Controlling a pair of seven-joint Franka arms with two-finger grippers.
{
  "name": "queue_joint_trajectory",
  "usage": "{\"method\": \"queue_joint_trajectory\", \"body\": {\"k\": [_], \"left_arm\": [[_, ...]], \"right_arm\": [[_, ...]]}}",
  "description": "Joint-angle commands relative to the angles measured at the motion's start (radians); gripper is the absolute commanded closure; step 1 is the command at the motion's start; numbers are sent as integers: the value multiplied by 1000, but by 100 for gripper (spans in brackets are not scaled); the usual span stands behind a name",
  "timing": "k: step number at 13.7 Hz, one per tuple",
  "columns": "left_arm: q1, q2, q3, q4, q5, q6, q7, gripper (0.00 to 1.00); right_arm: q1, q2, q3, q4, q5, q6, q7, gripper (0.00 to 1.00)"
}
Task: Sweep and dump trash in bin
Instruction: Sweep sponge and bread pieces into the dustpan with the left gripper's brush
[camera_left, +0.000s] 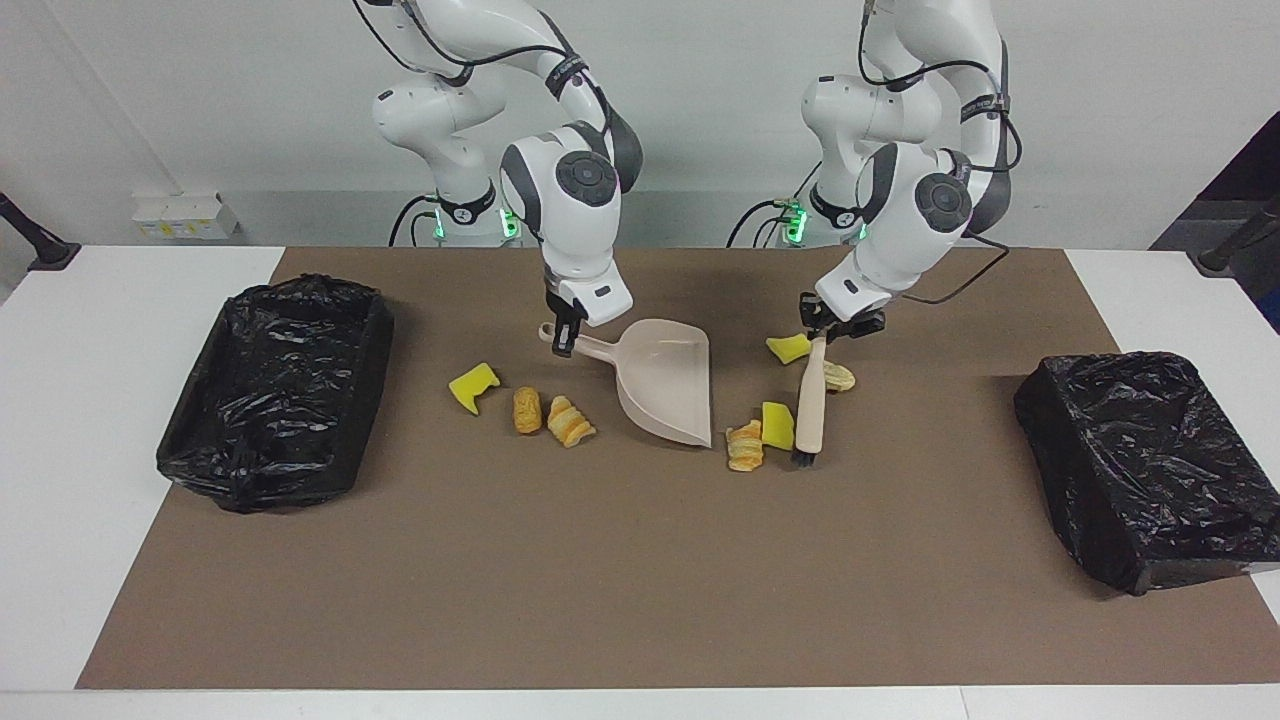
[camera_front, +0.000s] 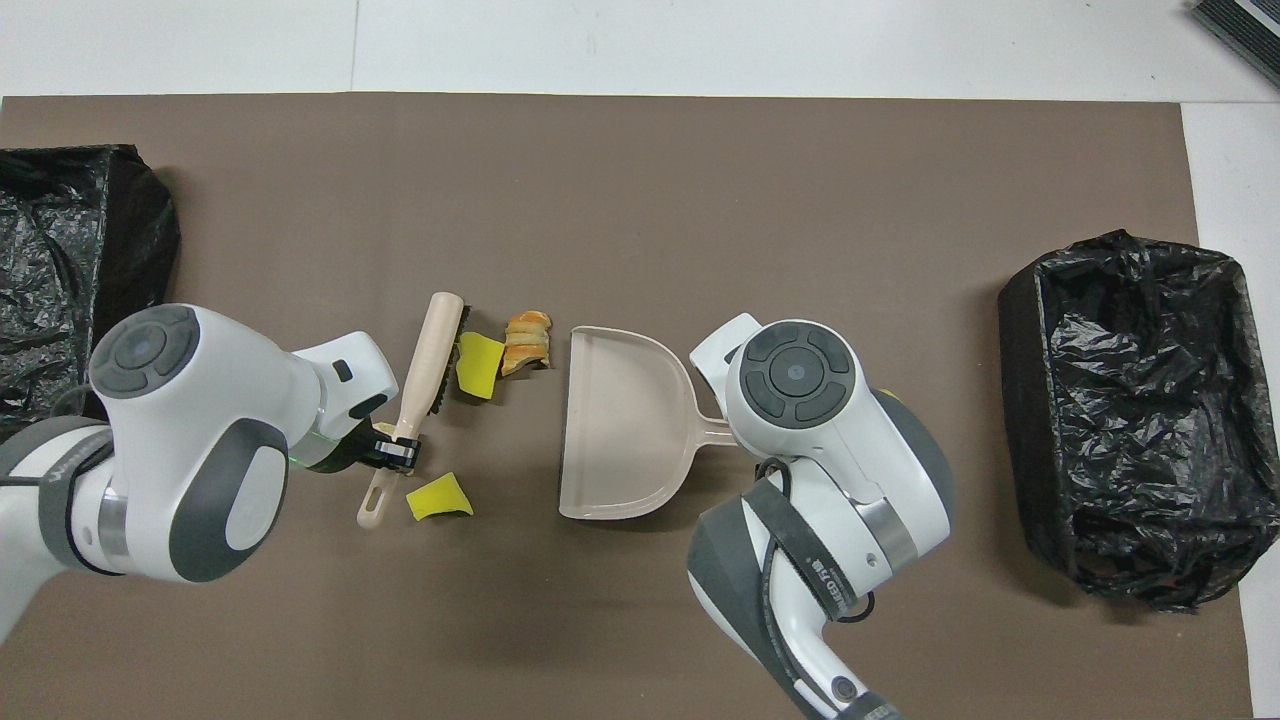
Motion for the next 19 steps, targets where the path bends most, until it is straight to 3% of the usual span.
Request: {"method": "queue_joint_trajectory", "body": {"k": [1,5,11,19], "left_arm": [[42,85,3,110,17,-24,29,100],[32,151,3,95,17,41,29,100],[-92,127,-6,45,-47,32,27,100],[-267,81,-13,52,-199,-152,-36,100]], "right_arm": [[-11,14,6,-29,-30,74,23,100],[-11,27,6,-17,-30,80,46,100],[-8,25,8,-20,-19,85,55,100],[-5,22,8,-22,-19,77,66,100]]}}
